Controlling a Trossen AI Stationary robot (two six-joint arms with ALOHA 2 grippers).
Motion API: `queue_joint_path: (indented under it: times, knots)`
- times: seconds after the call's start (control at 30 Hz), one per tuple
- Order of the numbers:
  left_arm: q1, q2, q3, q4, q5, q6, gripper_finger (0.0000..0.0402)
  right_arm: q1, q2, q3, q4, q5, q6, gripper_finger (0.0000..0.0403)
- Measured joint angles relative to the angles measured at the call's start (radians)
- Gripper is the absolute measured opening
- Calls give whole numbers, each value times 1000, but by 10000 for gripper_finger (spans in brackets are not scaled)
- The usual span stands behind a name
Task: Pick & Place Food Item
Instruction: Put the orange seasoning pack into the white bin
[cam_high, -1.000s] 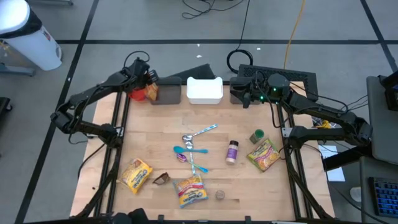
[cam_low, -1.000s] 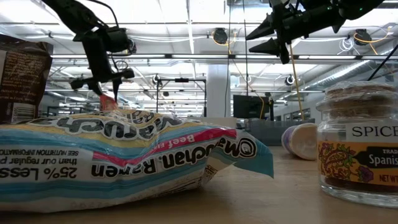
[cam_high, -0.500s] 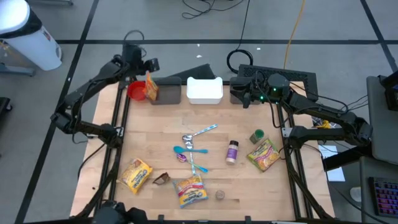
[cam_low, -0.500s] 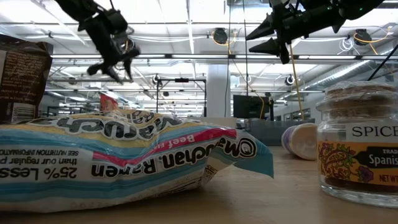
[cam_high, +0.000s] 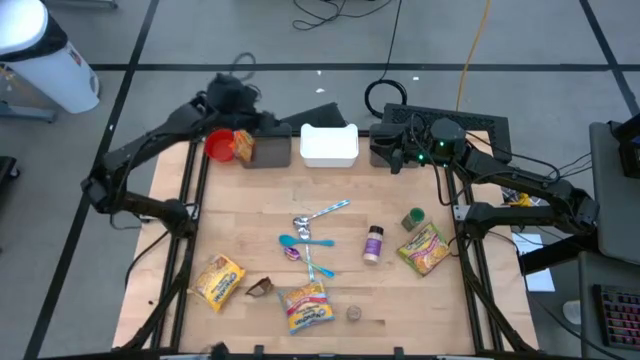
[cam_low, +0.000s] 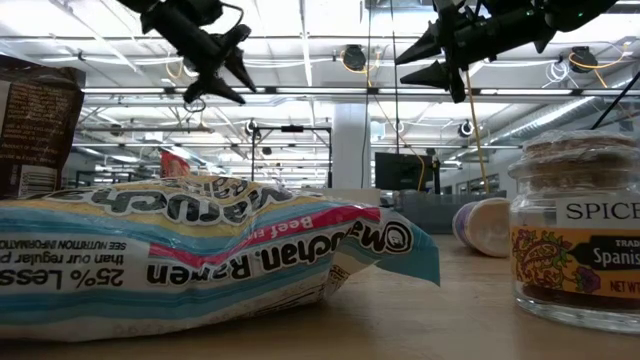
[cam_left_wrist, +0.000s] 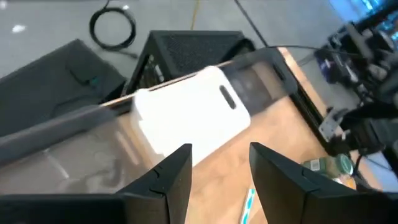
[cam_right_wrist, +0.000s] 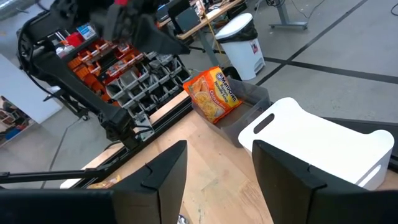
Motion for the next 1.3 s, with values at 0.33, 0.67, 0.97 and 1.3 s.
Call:
queue_joint_path:
  times: [0.33, 0.67, 0.97, 1.3]
  knots:
    - [-340, 0, -43, 348, -132, 36, 161, 0, 0, 0, 0, -3, 22, 177]
    - [-544, 1, -43, 385, -145, -166, 161, 0, -1, -19, -6, -157, 43, 175]
    - [-733, 1, -43, 486, -372, -227, 161, 69, 0, -202, 132, -185, 202, 172]
    - [-781, 2, -44, 555, -474, -102, 161, 188, 0, -451, 723, -93, 474, 171]
